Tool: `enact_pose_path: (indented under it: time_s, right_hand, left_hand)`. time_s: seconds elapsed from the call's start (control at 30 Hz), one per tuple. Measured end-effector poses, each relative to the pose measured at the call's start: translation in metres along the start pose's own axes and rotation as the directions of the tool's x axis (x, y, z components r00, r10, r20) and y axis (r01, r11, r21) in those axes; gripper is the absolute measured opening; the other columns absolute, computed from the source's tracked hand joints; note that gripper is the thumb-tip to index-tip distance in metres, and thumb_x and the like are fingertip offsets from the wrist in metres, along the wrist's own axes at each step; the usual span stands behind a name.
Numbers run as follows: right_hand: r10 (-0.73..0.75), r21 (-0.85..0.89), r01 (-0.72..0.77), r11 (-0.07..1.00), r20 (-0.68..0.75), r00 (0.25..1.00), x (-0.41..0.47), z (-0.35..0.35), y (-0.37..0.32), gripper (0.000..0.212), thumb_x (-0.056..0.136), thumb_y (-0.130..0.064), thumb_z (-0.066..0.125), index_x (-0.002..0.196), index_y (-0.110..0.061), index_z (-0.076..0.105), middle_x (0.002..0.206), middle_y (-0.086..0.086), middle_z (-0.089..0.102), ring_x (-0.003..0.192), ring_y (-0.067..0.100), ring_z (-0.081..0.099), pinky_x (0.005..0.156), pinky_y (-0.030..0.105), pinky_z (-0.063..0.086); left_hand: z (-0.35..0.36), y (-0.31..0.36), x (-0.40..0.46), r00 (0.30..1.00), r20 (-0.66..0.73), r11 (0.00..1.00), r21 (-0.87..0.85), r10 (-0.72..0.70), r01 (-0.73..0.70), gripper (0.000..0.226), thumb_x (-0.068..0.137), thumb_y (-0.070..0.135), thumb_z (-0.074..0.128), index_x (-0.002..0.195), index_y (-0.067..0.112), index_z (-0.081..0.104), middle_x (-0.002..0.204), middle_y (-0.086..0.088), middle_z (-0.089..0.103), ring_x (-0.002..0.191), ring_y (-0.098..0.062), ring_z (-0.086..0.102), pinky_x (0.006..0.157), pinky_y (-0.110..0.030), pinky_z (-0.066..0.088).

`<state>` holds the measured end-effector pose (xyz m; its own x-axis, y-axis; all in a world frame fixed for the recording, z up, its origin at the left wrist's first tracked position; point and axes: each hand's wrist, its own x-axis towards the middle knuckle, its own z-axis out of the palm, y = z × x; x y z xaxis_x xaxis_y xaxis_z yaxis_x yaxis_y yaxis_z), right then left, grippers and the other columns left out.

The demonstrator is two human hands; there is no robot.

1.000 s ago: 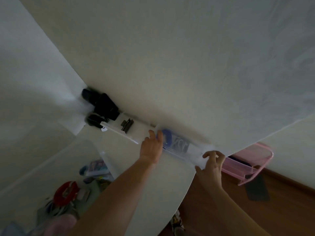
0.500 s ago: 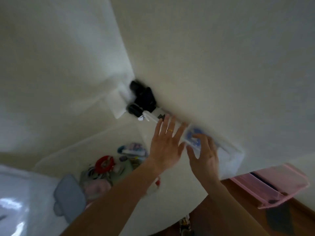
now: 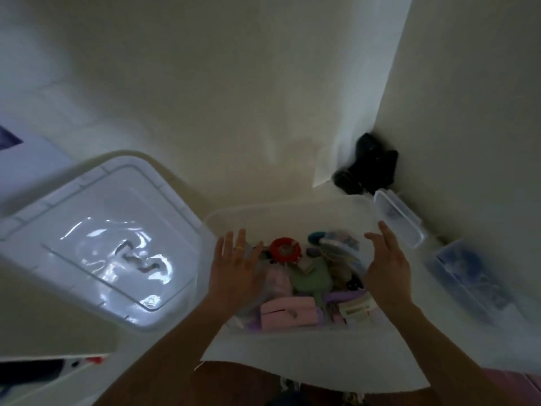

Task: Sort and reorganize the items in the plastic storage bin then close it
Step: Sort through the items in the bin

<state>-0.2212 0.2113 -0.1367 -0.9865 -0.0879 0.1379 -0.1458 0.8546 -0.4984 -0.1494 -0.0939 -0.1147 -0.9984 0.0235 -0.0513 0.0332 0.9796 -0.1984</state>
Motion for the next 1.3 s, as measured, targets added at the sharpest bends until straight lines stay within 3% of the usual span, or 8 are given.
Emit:
enact_pose_path:
  time_s: [0.17, 0.3, 0.37, 0.43, 0.53, 0.7, 1.0, 1.3]
  right_hand:
    - [-0.018, -0.077, 0.018, 0.997, 0.007, 1.0, 0.006, 0.01, -0.018, 0.054, 0.072, 0.009, 0.067, 0.121, -0.011, 0.058, 0.157, 0.014, 0.031, 0.12, 0.045, 0.052, 0.086, 0.051, 0.052]
    - [-0.249, -0.266, 0.234, 0.935, -0.027, 0.968, -0.01, 0.032, -0.048, 0.044, 0.084, -0.03, 0.063, 0.126, -0.014, 0.061, 0.144, 0.018, 0.046, 0.137, 0.046, 0.035, 0.116, 0.058, 0.021]
    - [-0.321, -0.104, 0.346, 0.932, 0.2, 0.925, -0.024, 0.038, -0.083, 0.053, 0.085, -0.056, 0.057, 0.128, -0.025, 0.058, 0.134, 0.002, 0.055, 0.127, 0.029, 0.051, 0.108, 0.04, 0.038]
    - [-0.332, 0.104, 0.346, 0.932, 0.624, 0.708, -0.034, 0.04, -0.109, 0.066, 0.079, -0.072, 0.058, 0.134, -0.039, 0.044, 0.132, -0.013, 0.053, 0.121, 0.007, 0.051, 0.097, 0.026, 0.042]
    - [-0.476, 0.362, 0.332, 0.871, 0.791, 0.385, -0.035, 0.052, -0.118, 0.089, 0.07, -0.067, 0.074, 0.141, -0.042, 0.027, 0.142, -0.013, 0.041, 0.123, -0.002, 0.04, 0.098, 0.022, 0.036]
    - [-0.333, 0.368, 0.048, 0.929, 0.771, 0.543, -0.023, 0.051, -0.117, 0.106, 0.072, -0.039, 0.084, 0.154, -0.034, 0.016, 0.147, -0.02, 0.031, 0.136, 0.003, 0.033, 0.101, 0.016, 0.033]
    - [-0.26, 0.269, 0.088, 0.959, 0.711, 0.653, -0.011, 0.072, -0.119, 0.121, 0.065, -0.036, 0.087, 0.155, -0.031, 0.006, 0.155, -0.002, 0.023, 0.136, 0.023, 0.038, 0.104, 0.034, 0.041]
    - [-0.211, 0.33, -0.095, 0.939, 0.774, 0.597, 0.006, 0.078, -0.108, 0.095, 0.06, -0.03, 0.092, 0.131, -0.028, 0.029, 0.123, -0.009, 0.043, 0.114, 0.018, 0.051, 0.085, 0.031, 0.049]
  left_hand:
    - [0.002, -0.023, -0.011, 0.999, 0.026, 0.999, 0.026, 0.019, -0.02, 0.05, 0.09, 0.042, 0.039, 0.121, 0.018, 0.069, 0.122, -0.009, 0.068, 0.105, -0.029, 0.064, 0.118, -0.055, 0.021]
    - [0.006, -0.042, -0.011, 0.99, 0.019, 0.986, 0.082, 0.142, -0.143, 0.054, 0.07, 0.03, 0.044, 0.115, 0.03, 0.074, 0.116, -0.021, 0.068, 0.104, -0.037, 0.066, 0.112, -0.059, 0.027]
    - [0.004, -0.046, -0.008, 0.984, 0.027, 0.982, 0.072, 0.174, -0.176, 0.053, 0.059, 0.026, 0.064, 0.111, 0.03, 0.075, 0.115, -0.024, 0.067, 0.102, -0.04, 0.066, 0.106, -0.062, 0.039]
    - [0.0, -0.047, -0.005, 0.987, 0.038, 0.986, 0.046, 0.158, -0.16, 0.063, 0.046, 0.015, 0.08, 0.109, 0.024, 0.074, 0.116, -0.024, 0.067, 0.101, -0.04, 0.066, 0.102, -0.059, 0.047]
    - [-0.012, -0.053, 0.0, 0.99, -0.051, 0.992, -0.009, 0.128, -0.129, 0.062, 0.045, 0.001, 0.08, 0.105, 0.013, 0.071, 0.112, -0.022, 0.068, 0.095, -0.038, 0.067, 0.095, -0.048, 0.053]
    - [-0.027, -0.07, 0.002, 0.987, -0.13, 0.99, -0.09, 0.093, -0.105, 0.048, 0.041, -0.007, 0.074, 0.084, 0.009, 0.061, 0.082, -0.013, 0.064, 0.072, -0.033, 0.06, 0.073, -0.039, 0.052]
    - [-0.041, -0.081, -0.01, 0.981, -0.193, 0.971, -0.239, -0.017, -0.03, 0.039, 0.045, -0.003, 0.075, 0.071, 0.017, 0.054, 0.076, -0.002, 0.056, 0.068, -0.024, 0.054, 0.068, -0.033, 0.044]
    - [-0.04, -0.08, -0.011, 0.973, -0.23, 0.948, -0.314, -0.028, -0.047, 0.037, 0.055, -0.008, 0.068, 0.074, 0.02, 0.053, 0.086, -0.001, 0.057, 0.075, -0.023, 0.054, 0.067, -0.027, 0.035]
